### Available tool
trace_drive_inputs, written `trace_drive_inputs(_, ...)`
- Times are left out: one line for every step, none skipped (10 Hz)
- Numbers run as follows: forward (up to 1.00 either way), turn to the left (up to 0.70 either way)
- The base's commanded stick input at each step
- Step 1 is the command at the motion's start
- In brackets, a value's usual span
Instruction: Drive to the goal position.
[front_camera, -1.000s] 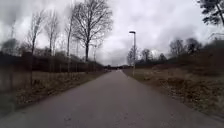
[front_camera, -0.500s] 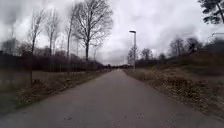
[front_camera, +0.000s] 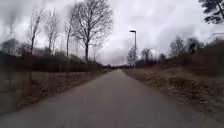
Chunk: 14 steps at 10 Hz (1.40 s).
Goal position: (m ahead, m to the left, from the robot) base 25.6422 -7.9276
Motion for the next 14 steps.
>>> trace_drive_inputs(0.70, -0.03)
trace_drive_inputs(0.70, -0.02)
trace_drive_inputs(0.70, 0.00)
trace_drive_inputs(0.70, 0.00)
trace_drive_inputs(0.70, 0.00)
trace_drive_inputs(0.70, 0.00)
trace_drive_inputs(0.70, 0.00)
trace_drive_inputs(0.70, 0.00)
trace_drive_inputs(0.70, 0.00)
trace_drive_inputs(0.70, 0.00)
trace_drive_inputs(0.70, 0.00)
trace_drive_inputs(0.70, 0.00)
trace_drive_inputs(0.70, 0.00)
trace_drive_inputs(0.70, 0.00)
